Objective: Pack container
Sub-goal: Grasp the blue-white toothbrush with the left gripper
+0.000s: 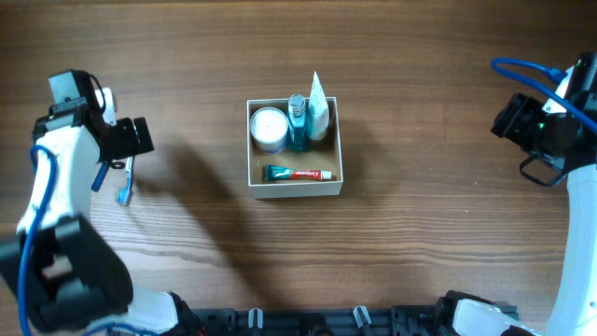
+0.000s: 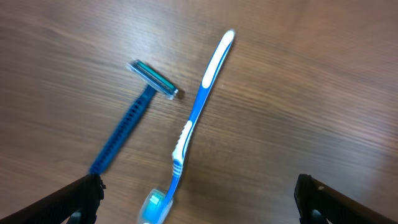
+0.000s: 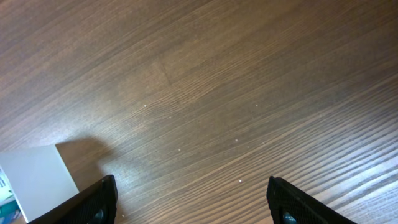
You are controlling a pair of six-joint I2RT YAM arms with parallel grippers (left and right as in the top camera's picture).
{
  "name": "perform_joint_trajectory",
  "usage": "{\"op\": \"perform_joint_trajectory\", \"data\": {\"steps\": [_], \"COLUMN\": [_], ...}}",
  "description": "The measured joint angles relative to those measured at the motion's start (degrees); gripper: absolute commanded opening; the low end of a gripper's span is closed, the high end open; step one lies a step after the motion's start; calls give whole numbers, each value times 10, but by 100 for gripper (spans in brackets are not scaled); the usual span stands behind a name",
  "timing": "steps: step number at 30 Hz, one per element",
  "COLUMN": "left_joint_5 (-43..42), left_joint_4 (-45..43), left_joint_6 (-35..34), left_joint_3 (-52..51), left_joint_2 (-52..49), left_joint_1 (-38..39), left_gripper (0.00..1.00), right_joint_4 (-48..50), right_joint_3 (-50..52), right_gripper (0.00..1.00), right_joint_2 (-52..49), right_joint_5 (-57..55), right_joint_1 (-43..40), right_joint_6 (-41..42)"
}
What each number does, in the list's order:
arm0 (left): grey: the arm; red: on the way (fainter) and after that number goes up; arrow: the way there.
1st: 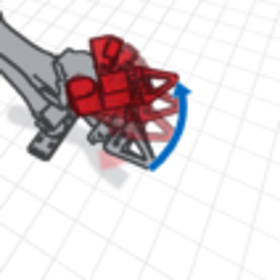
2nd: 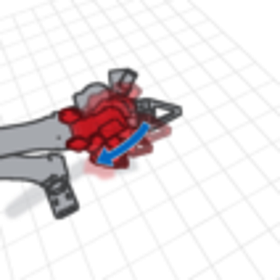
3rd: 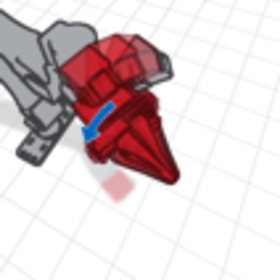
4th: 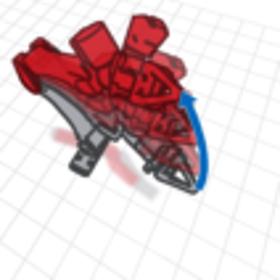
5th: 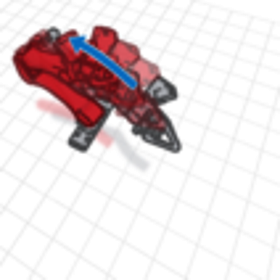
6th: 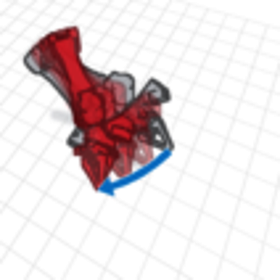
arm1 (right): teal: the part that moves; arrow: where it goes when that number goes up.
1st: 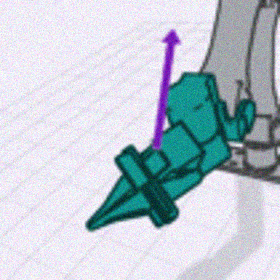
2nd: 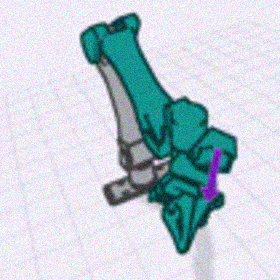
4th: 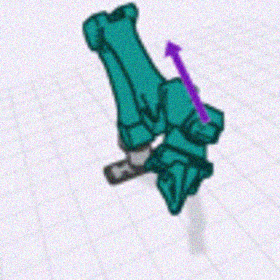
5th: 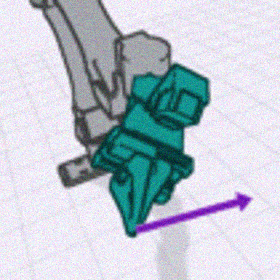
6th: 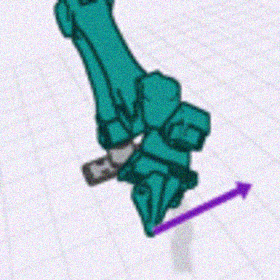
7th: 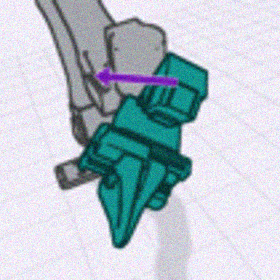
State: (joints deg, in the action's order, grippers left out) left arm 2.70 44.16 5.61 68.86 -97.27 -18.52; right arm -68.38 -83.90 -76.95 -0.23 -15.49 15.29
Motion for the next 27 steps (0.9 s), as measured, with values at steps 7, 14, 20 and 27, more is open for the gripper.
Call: {"op": "perform_joint_trajectory", "data": {"steps": [7,14,20,27], "left_joint_5": [-37,-48,-48,-47], "left_joint_4": [-36,-70,-69,-67], "left_joint_6": [-6,-6,-6,-8], "left_joint_3": [0,0,0,0], "left_joint_2": [-112,-117,-125,-136], "left_joint_1": [-6,-6,-6,-6], "left_gripper": [100,100,100,82], "right_joint_4": [0,0,0,0], "right_joint_3": [0,0,0,0], "right_gripper": [78,78,78,78], "right_joint_2": [0,0,0,0], "right_joint_5": [0,0,0,0], "right_joint_1": [0,0,0,0], "right_joint_6": [0,0,0,0]}}
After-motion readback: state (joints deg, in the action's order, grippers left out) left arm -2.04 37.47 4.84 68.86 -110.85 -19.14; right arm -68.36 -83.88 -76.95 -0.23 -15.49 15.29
